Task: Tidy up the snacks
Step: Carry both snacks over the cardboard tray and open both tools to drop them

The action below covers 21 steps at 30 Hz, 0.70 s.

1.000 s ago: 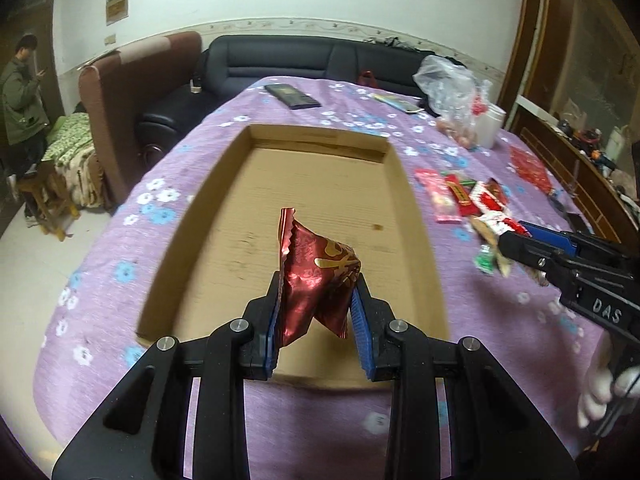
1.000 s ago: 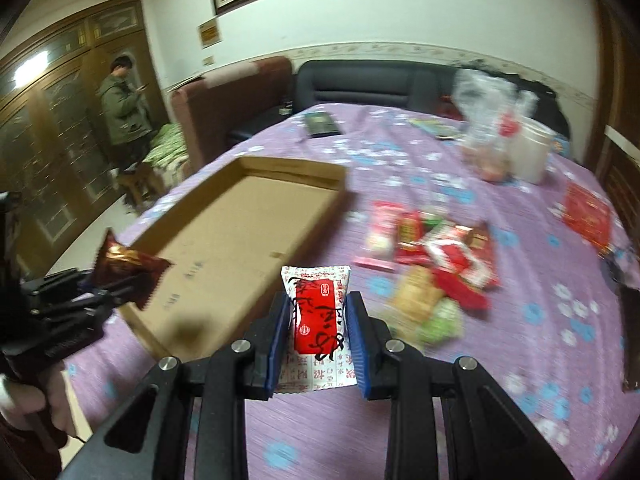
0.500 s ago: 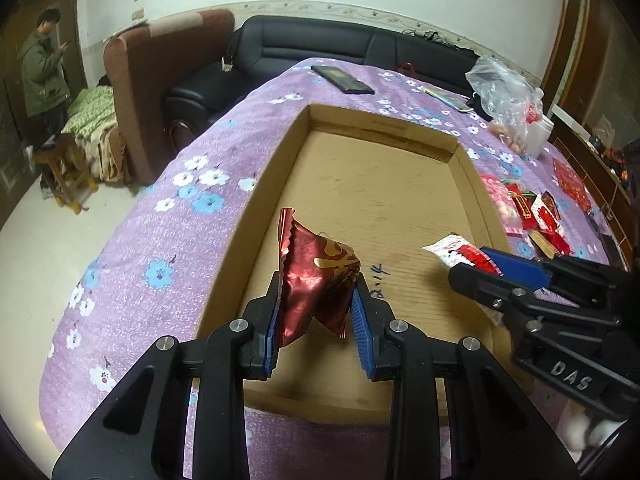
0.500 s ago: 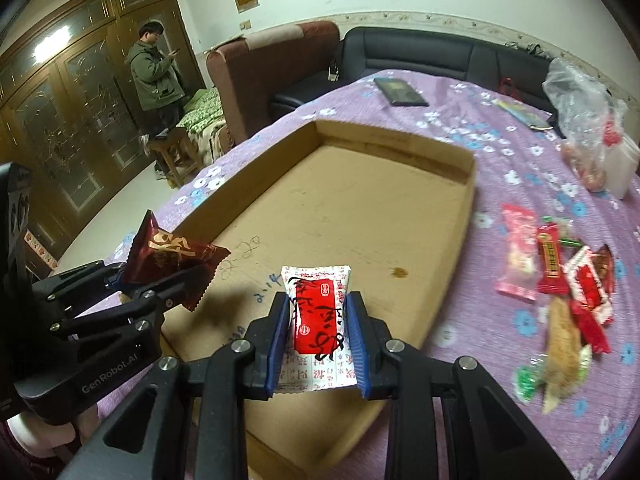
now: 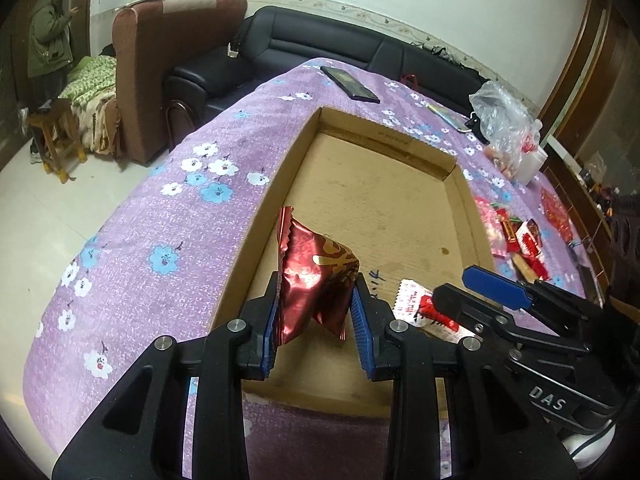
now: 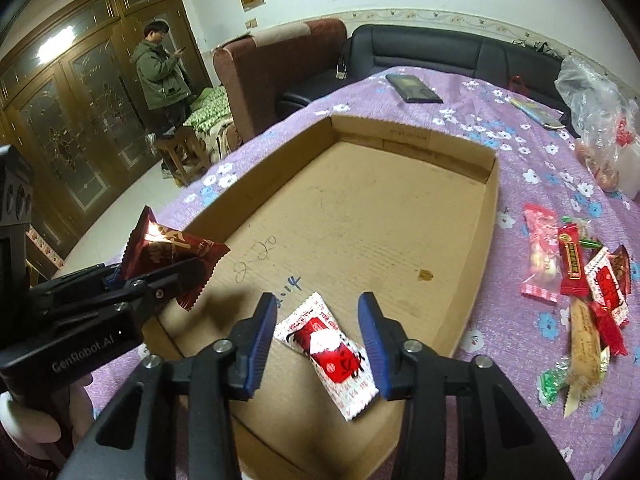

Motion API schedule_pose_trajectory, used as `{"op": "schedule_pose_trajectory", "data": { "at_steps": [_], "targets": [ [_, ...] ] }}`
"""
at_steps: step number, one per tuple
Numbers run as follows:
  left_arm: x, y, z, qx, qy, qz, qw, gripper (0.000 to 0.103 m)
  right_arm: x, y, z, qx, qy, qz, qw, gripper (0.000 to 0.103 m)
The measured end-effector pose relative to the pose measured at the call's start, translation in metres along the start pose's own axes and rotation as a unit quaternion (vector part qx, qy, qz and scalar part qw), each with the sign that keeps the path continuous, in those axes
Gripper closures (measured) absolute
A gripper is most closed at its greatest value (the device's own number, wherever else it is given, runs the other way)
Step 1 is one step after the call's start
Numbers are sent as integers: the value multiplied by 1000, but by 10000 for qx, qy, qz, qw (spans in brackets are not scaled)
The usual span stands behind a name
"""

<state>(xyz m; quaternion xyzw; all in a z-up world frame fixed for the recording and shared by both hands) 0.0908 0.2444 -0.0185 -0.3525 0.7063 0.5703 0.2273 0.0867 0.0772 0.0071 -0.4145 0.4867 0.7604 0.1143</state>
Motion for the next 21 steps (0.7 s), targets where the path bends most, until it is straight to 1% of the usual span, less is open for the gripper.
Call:
{"op": "schedule_pose_trajectory", "data": {
  "at_steps": [1, 6, 8, 9, 11, 13, 16, 18, 20, 21],
  "targets": [
    [0, 0, 1, 12, 51, 29, 10000, 69, 0, 3, 0, -1, 2, -31, 10000, 55],
    [-5, 6, 5, 296, 467, 18, 9985, 69, 2, 21, -4, 14, 31, -193, 9998, 55],
    [-9, 15, 6, 385, 598, -74, 9974, 69, 5, 31, -8, 35, -2, -270, 9996, 55],
    [-12, 23, 7, 380, 648, -192, 9970, 69, 6, 38, -12, 65, -21, -320, 9995, 55],
    [-14, 33, 5, 422, 646, -284, 9966, 69, 8, 51, -21, 137, -80, -443, 9989, 54],
    [-14, 42, -2, 504, 615, -315, 9963, 69, 12, 67, -34, 241, -205, -578, 9978, 45],
    [-11, 50, -26, 676, 458, -281, 9963, 69, 19, 88, -62, 456, -444, -718, 9954, 43],
    [-5, 55, -49, 860, 213, -258, 9957, 69, 25, 101, -82, 609, -613, -765, 9933, 43],
    [3, 58, -77, 1059, -67, -195, 9942, 61, 33, 114, -105, 792, -813, -792, 9904, 43],
    [7, 60, -87, 1144, -143, -177, 9932, 55, 38, 121, -118, 904, -925, -790, 9885, 43]
  ]
}}
Point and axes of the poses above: each gripper's, at about its wrist camera, not at the fingertips, and y roughly against the way its jaws point, z to its left, x to its underside, the point moved 5 cm from there along -y, roughly the way its jaws point, and after that the axes turned 8 degrees about -z, right-handed, at the moved point
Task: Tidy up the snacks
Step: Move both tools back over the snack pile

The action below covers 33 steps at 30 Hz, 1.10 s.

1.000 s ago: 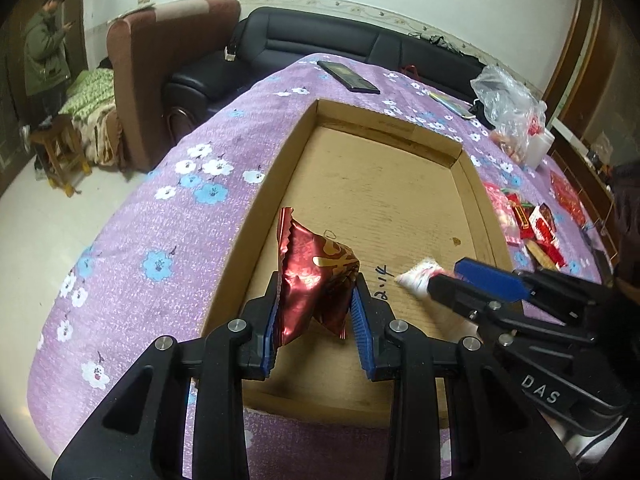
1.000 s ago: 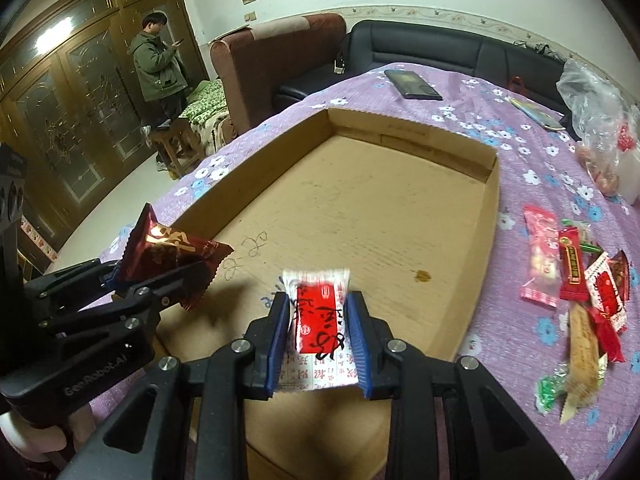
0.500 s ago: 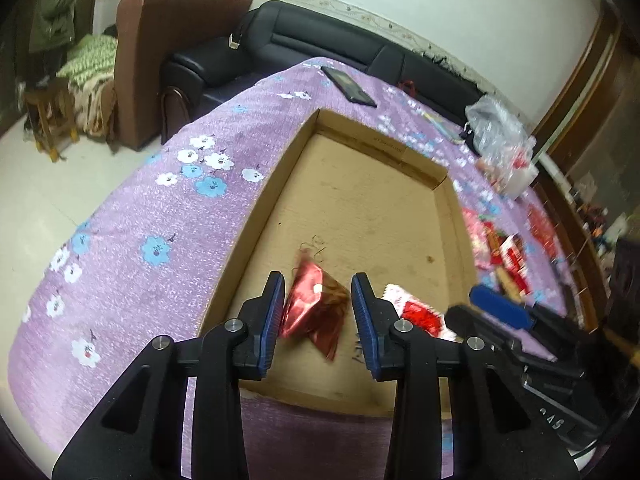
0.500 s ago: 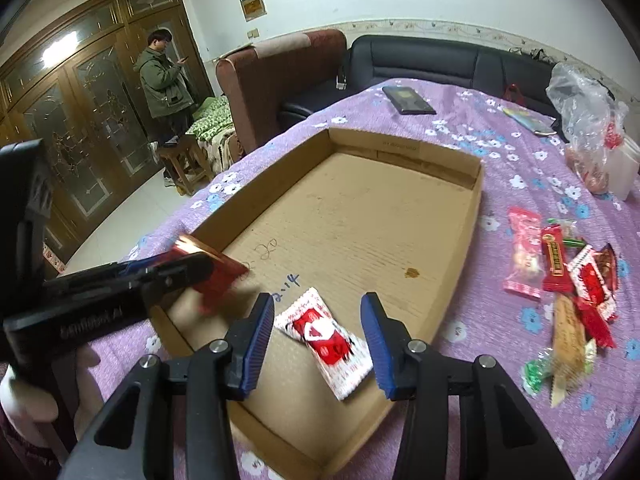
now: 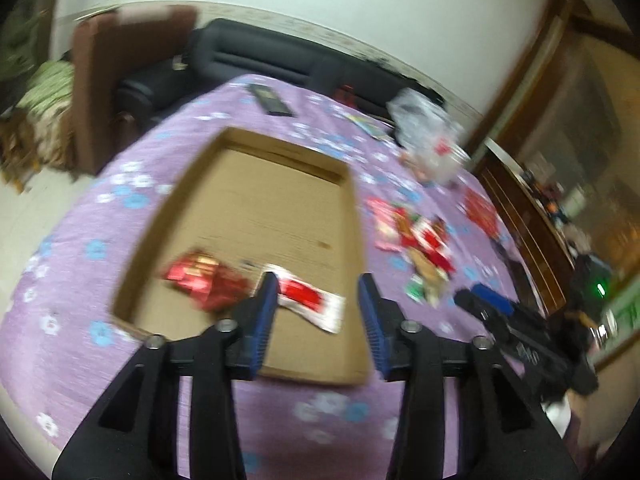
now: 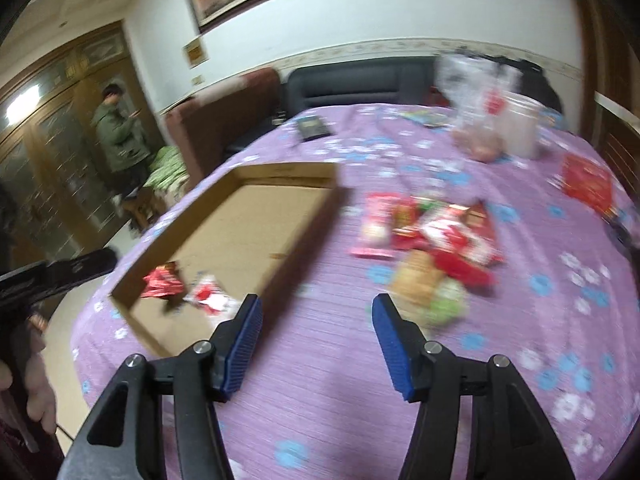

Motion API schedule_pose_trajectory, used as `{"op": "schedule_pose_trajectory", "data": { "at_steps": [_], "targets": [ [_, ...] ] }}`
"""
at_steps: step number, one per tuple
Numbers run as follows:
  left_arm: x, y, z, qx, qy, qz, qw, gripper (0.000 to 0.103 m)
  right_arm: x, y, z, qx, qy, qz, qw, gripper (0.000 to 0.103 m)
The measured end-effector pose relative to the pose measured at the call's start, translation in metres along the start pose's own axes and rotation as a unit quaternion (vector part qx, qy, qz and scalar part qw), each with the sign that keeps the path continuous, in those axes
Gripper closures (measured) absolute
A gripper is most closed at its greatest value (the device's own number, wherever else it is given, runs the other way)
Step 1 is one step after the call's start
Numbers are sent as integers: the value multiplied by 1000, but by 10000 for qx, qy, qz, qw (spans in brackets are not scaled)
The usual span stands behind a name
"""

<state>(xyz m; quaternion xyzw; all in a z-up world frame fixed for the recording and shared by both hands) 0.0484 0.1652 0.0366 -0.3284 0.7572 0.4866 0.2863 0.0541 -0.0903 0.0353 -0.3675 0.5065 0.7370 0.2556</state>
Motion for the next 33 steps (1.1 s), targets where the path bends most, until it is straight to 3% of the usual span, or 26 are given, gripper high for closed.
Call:
{"op": "schedule_pose_trajectory", "data": {
  "at_steps": [8, 13, 17, 24, 33],
  "targets": [
    [43, -23, -94, 622, -1034, 451, 9917, 54, 10, 35, -114, 1068, -688, -82, 9919, 42],
    [67, -53, -116, 715, -1134, 883, 9870, 54, 22, 36, -152, 1238, -959, 82, 9876, 42],
    [81, -71, -122, 664, -1090, 1147, 9852, 54, 21, 26, -150, 973, -1006, 157, 9900, 42],
    [82, -71, -123, 629, -1030, 1141, 9861, 54, 9, -24, -103, 61, -936, 601, 9938, 42],
    [57, -63, -107, 613, -783, 856, 9914, 54, 9, -68, -81, 395, -572, 727, 9949, 42]
  ]
}}
Point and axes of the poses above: each gripper's, at about its wrist camera, not at the fingertips, and y roughly against the way its jaws point, z to its left, x to its underside, the point moved 5 cm from there along -y, roughly the way its jaws point, and after that the axes turned 8 degrees about -z, right-handed, at the moved point
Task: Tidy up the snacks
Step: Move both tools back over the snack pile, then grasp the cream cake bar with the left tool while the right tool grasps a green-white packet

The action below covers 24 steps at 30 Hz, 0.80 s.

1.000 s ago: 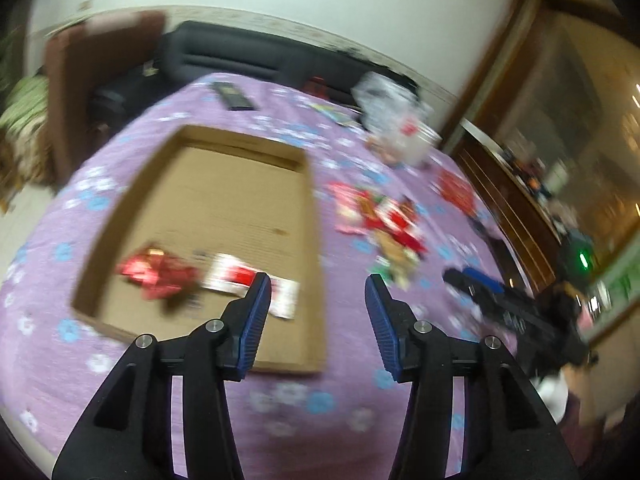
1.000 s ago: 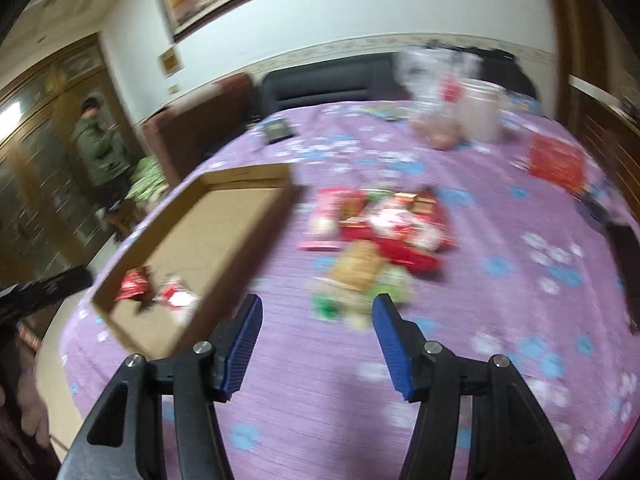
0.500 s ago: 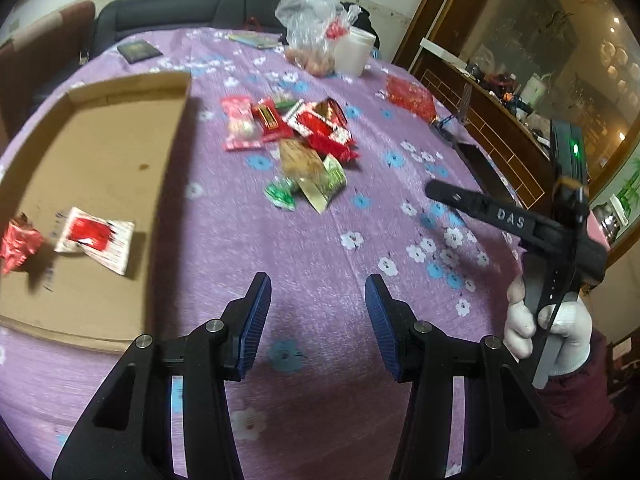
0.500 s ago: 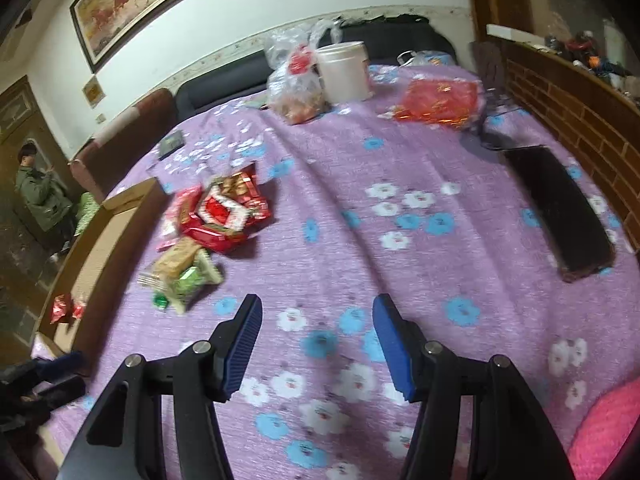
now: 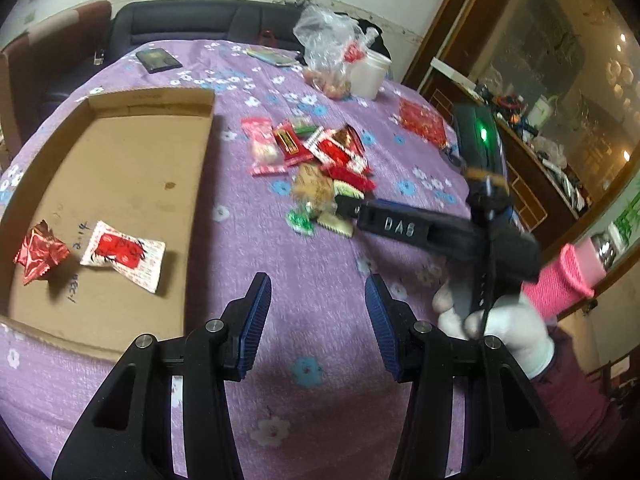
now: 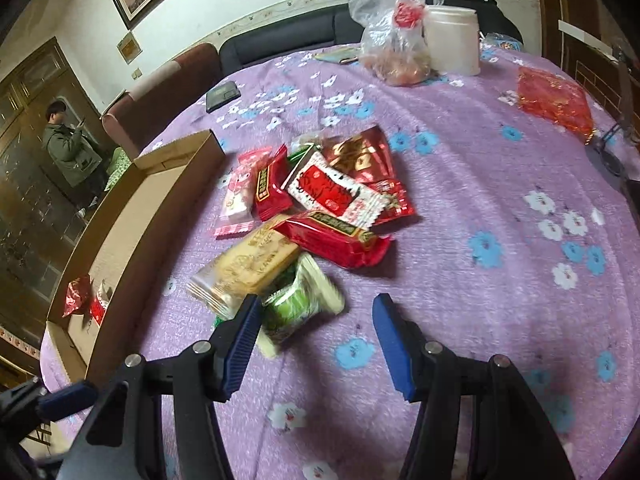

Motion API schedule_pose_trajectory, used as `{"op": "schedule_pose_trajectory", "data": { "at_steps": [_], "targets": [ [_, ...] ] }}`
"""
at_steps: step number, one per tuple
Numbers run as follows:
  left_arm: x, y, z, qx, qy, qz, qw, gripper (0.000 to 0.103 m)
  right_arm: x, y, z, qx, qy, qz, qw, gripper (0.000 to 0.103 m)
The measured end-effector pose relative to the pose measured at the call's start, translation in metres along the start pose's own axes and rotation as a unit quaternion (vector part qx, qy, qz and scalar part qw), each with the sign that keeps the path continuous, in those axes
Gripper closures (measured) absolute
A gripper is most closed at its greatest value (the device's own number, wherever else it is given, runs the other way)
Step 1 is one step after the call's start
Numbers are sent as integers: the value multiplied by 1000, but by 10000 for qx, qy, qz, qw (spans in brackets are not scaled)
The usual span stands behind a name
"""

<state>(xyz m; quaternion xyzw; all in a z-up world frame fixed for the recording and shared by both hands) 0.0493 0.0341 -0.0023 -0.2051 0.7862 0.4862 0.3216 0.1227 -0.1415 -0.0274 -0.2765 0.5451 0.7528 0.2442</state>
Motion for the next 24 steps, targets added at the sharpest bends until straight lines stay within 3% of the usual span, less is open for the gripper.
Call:
{"op": "schedule_pose_trajectory", "data": {
  "at_steps": [3, 4, 5, 7, 14, 24],
  "targets": [
    [-7, -5, 5, 30, 167, 12, 9999, 54, -1, -3, 1, 39, 48, -78, 10000, 46],
    [-9, -6, 6, 16, 178, 19, 9998, 54, -1, -3, 0, 72, 88, -103, 9999, 62],
    [-11, -8, 5, -15, 154, 22, 9999, 54, 0, -2, -1, 17, 75, -87, 9999, 70],
    [-17, -13, 3, -175, 14, 39, 9998, 54, 0, 1, -5, -53, -26, -74, 10000, 76],
    [-35, -42, -7, -402, -473, 103, 9980, 54, 3, 20, -29, 285, -162, -235, 9992, 80],
    [-53, -108, -22, -599, -1049, 406, 9918, 54, 2, 25, -53, 181, -624, -226, 9976, 80]
  ]
}}
Point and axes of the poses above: each gripper's, at about its wrist camera, not at the fingertips, and y roughly against the way its jaws point, z to its left, x to its underside, the point moved 5 cm from there along -y, roughly the way its jaws point, and after that the axes turned 8 degrees about -z, right-handed, at the moved point
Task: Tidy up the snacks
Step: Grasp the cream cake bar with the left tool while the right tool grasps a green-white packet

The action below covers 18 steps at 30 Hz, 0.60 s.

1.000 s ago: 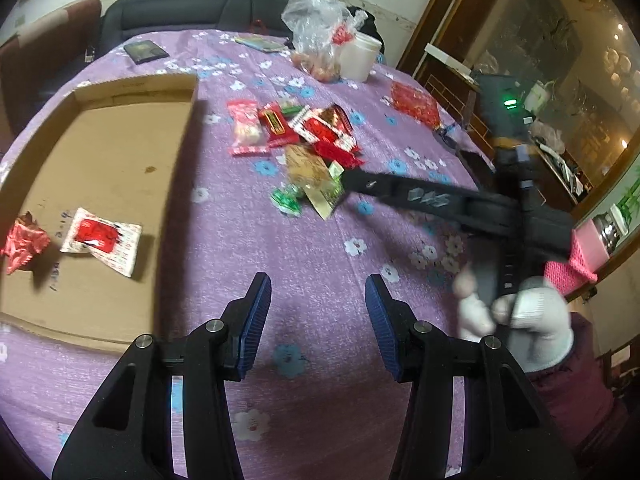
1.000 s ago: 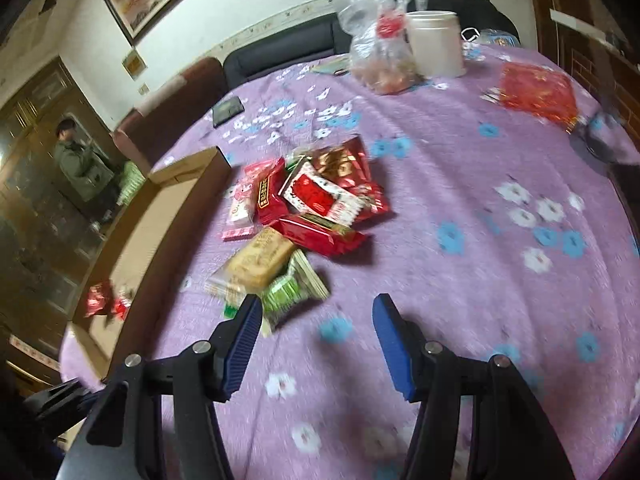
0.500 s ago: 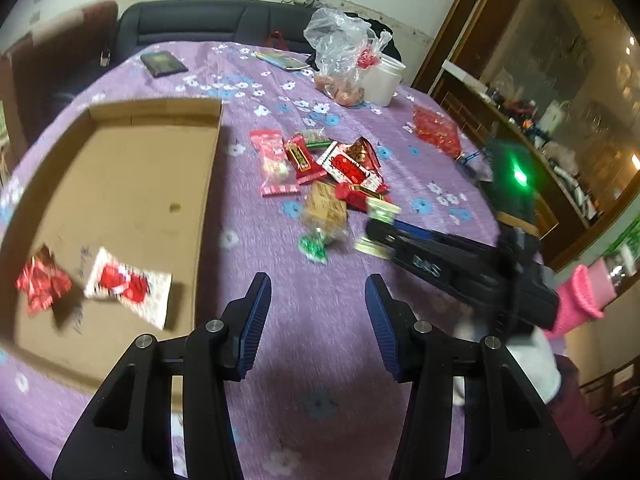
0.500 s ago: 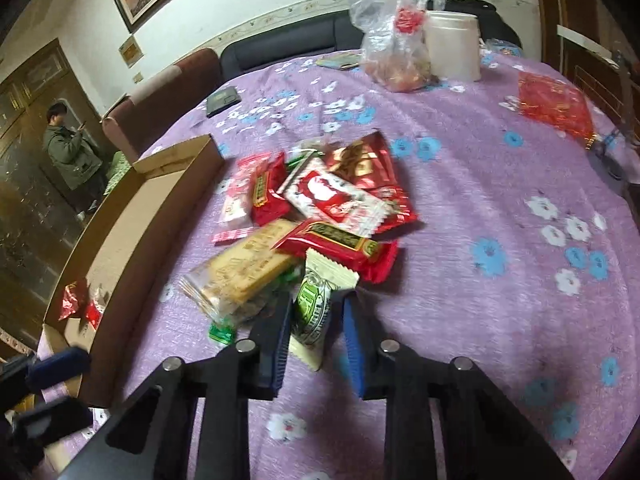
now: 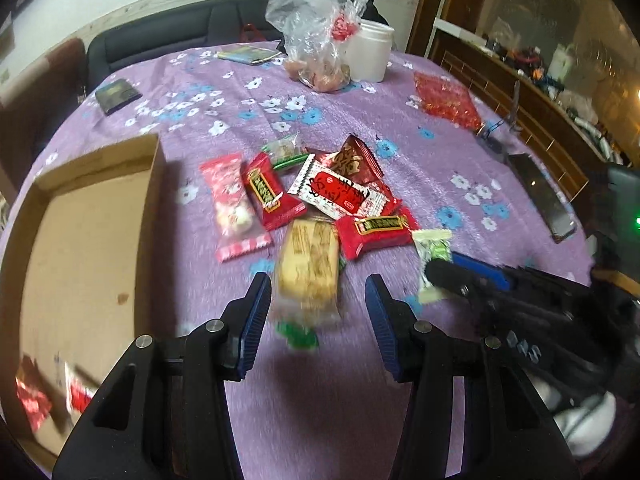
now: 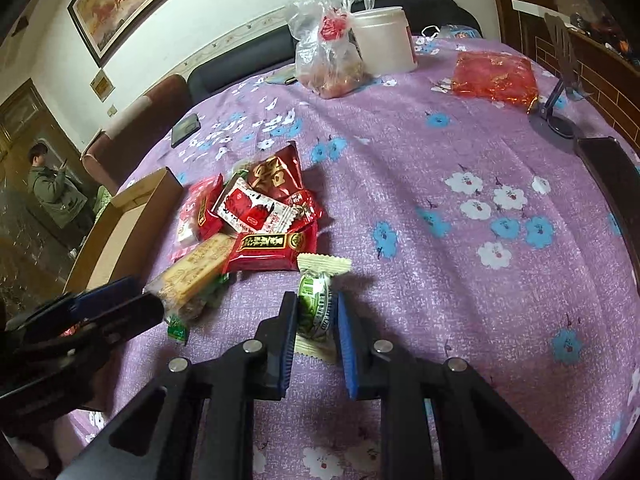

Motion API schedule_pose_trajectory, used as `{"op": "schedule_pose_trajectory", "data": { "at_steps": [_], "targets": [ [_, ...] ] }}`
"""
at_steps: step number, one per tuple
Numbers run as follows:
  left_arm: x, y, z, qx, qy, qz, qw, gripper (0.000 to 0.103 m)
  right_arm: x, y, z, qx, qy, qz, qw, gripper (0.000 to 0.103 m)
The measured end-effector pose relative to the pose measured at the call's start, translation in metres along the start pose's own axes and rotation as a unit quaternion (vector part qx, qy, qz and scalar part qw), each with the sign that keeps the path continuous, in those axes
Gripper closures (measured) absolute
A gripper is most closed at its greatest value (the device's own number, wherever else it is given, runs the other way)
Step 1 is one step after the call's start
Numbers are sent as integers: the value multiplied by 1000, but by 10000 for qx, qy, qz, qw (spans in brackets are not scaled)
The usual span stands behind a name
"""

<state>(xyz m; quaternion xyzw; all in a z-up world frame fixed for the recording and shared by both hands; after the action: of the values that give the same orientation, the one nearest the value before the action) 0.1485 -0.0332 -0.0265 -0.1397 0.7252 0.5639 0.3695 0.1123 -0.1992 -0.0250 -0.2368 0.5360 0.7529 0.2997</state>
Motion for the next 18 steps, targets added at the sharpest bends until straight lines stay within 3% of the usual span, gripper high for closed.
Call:
{"op": "schedule_pose_trajectory", "data": {
  "at_steps": [10, 12, 14, 18],
  "targets": [
    [3, -38, -4, -276, -251, 336, 9987, 54, 2, -1, 1, -17, 13, 40, 10000, 80],
    [3, -39, 0, -147, -80, 327, 9993, 61, 2, -1, 1, -25, 11, 35, 10000, 80],
    [3, -37, 4, 90, 147, 239, 9996, 61, 1, 0, 2, -51, 3, 8, 10000, 80],
    [1, -24, 6, 208, 250, 57, 9995, 61, 0, 7, 7, -174, 58, -124, 9998, 80]
  ]
}}
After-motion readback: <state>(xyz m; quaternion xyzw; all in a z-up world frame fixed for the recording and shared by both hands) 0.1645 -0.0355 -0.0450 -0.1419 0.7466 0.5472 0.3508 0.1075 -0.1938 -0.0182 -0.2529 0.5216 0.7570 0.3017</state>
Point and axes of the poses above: each gripper's, at about its wrist camera, not at the fingertips, and y roughly against the way its jaws point, z to its left, x to its underside, the point moved 5 cm from there along -y, roughly the way its jaws point, and after that the axes turned 8 degrees about -z, right-handed, at the moved point
